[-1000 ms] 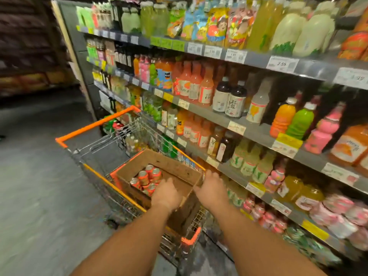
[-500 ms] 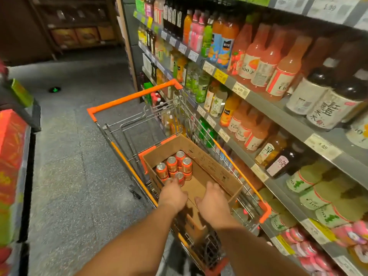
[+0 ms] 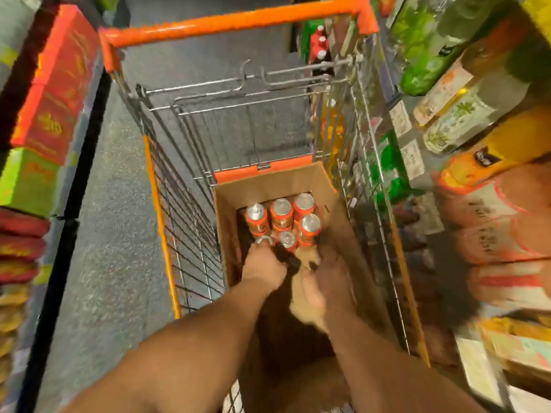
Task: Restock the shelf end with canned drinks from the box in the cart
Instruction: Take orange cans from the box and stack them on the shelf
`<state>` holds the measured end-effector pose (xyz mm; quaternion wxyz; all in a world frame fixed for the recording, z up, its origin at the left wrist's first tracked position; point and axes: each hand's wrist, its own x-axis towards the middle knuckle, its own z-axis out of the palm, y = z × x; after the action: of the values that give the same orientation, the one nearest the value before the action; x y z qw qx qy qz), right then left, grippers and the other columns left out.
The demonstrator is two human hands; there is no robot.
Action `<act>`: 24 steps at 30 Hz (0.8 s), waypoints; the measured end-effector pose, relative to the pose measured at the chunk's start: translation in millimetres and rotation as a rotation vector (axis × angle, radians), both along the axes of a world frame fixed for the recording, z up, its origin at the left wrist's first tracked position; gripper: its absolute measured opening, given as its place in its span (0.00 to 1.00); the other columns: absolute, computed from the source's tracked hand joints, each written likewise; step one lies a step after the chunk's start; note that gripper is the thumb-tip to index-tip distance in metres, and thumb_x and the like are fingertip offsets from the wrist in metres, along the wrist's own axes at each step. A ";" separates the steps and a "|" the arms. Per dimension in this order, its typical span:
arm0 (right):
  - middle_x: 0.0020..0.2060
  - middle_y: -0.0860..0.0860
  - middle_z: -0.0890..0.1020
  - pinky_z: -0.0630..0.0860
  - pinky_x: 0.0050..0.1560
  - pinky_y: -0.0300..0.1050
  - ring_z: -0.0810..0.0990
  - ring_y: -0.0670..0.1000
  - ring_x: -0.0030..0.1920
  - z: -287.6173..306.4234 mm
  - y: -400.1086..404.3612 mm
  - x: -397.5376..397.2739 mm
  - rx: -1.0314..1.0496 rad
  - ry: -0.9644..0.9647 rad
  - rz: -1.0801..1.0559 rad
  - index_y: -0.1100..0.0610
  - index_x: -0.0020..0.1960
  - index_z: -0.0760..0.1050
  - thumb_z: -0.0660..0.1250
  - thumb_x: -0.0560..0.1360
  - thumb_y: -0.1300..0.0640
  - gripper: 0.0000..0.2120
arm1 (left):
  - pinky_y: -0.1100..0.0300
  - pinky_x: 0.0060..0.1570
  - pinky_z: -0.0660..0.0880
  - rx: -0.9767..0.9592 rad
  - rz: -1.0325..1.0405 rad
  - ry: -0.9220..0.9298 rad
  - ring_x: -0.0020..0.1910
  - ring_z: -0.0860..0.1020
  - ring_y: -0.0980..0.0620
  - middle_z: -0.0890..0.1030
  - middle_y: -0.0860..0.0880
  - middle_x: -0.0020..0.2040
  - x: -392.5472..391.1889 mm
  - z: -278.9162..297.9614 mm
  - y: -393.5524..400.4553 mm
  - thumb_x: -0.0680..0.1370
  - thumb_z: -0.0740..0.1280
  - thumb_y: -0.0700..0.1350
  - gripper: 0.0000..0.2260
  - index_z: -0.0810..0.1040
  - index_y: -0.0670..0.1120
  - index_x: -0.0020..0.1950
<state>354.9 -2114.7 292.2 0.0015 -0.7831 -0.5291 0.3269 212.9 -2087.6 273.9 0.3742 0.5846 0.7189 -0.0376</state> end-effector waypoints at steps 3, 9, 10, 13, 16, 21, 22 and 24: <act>0.64 0.59 0.74 0.69 0.61 0.49 0.74 0.57 0.63 -34.9 16.4 -0.7 -0.005 0.006 -0.036 0.60 0.71 0.64 0.65 0.76 0.48 0.28 | 0.54 0.66 0.67 -0.054 0.057 0.049 0.65 0.71 0.42 0.74 0.42 0.65 9.0 -38.3 14.6 0.76 0.66 0.49 0.21 0.72 0.44 0.67; 0.61 0.57 0.77 0.72 0.54 0.45 0.77 0.58 0.59 -110.2 52.4 -13.9 0.064 0.187 -0.297 0.57 0.69 0.67 0.71 0.72 0.44 0.31 | 0.51 0.67 0.66 0.088 0.016 0.114 0.65 0.70 0.41 0.74 0.44 0.65 29.6 -100.0 35.4 0.77 0.63 0.53 0.20 0.72 0.46 0.66; 0.62 0.56 0.77 0.74 0.55 0.46 0.78 0.58 0.59 -120.7 61.8 -15.9 0.099 0.190 -0.358 0.56 0.69 0.66 0.72 0.69 0.40 0.36 | 0.51 0.67 0.66 0.111 0.016 0.116 0.65 0.70 0.42 0.74 0.45 0.65 32.1 -109.1 38.6 0.78 0.61 0.52 0.19 0.72 0.47 0.67; 0.60 0.57 0.79 0.76 0.55 0.49 0.79 0.58 0.58 -148.9 87.2 -21.6 0.149 0.151 -0.493 0.57 0.65 0.68 0.72 0.63 0.31 0.42 | 0.50 0.69 0.65 0.147 -0.007 0.111 0.67 0.68 0.42 0.73 0.45 0.67 38.5 -135.7 46.0 0.79 0.58 0.48 0.19 0.70 0.48 0.70; 0.54 0.58 0.81 0.74 0.48 0.46 0.81 0.59 0.53 -164.5 92.0 -25.5 0.221 0.095 -0.545 0.58 0.60 0.71 0.72 0.63 0.32 0.38 | 0.50 0.69 0.64 0.154 -0.072 0.147 0.68 0.67 0.43 0.72 0.47 0.69 41.5 -155.7 51.9 0.80 0.57 0.48 0.20 0.67 0.49 0.72; 0.45 0.47 0.81 0.72 0.39 0.36 0.82 0.50 0.44 -165.7 71.5 -20.9 0.349 0.171 -0.469 0.53 0.60 0.73 0.75 0.66 0.45 0.26 | 0.49 0.64 0.65 0.141 -0.042 0.210 0.64 0.70 0.44 0.75 0.48 0.64 42.8 -163.1 55.9 0.81 0.56 0.49 0.13 0.71 0.51 0.65; 0.46 0.50 0.82 0.74 0.40 0.40 0.82 0.54 0.45 -165.0 67.0 -20.3 0.369 0.127 -0.457 0.56 0.60 0.75 0.76 0.66 0.46 0.26 | 0.49 0.62 0.65 0.146 -0.068 0.230 0.63 0.71 0.44 0.77 0.47 0.62 43.2 -161.2 57.1 0.81 0.56 0.49 0.13 0.71 0.50 0.63; 0.50 0.57 0.83 0.75 0.45 0.46 0.82 0.59 0.48 -160.5 57.0 -19.3 0.360 0.079 -0.470 0.59 0.60 0.75 0.78 0.64 0.46 0.30 | 0.49 0.61 0.65 0.154 -0.127 0.248 0.62 0.72 0.44 0.78 0.46 0.60 43.0 -153.2 57.1 0.79 0.58 0.49 0.13 0.71 0.49 0.62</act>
<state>335.6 -2057.7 131.7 0.2368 -0.8580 -0.3821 0.2487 255.9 -2030.5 120.7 0.2337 0.6465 0.7220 -0.0778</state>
